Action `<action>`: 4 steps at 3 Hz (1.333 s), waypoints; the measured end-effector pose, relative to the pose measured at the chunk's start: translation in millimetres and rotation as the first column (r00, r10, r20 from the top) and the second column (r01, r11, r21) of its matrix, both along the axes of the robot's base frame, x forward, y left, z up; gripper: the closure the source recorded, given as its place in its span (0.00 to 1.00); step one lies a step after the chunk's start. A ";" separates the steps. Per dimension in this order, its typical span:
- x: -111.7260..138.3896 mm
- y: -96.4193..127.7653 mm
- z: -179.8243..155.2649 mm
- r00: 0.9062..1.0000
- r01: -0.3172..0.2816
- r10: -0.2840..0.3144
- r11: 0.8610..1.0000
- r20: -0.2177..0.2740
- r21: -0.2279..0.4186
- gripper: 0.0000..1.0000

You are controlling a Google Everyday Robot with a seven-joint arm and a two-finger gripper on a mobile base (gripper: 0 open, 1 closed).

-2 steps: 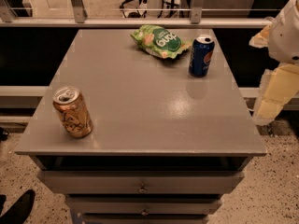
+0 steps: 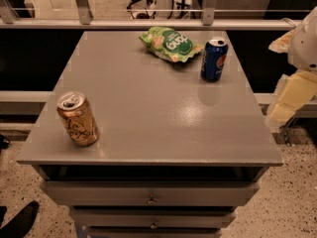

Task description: Knock pepsi can over

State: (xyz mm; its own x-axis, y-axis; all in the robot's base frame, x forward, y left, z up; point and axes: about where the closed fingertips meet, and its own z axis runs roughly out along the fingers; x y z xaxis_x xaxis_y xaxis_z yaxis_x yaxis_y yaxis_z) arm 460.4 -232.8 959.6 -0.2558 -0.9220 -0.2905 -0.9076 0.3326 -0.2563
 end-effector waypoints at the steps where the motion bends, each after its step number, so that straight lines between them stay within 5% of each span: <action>1: 45.7 -19.6 -18.7 0.995 0.066 -0.072 0.993 0.062 0.097 0.00; 2: 99.4 -27.3 -33.2 0.983 0.100 -0.132 0.969 0.130 0.227 0.00; 3: 153.2 -21.3 -52.8 0.967 0.092 -0.180 0.905 0.178 0.415 0.00; 4: 189.1 -4.3 -65.3 0.958 0.049 -0.205 0.803 0.199 0.594 0.00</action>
Offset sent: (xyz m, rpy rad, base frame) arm 0.1673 -0.0403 -0.0478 0.3894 -0.2445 -0.1796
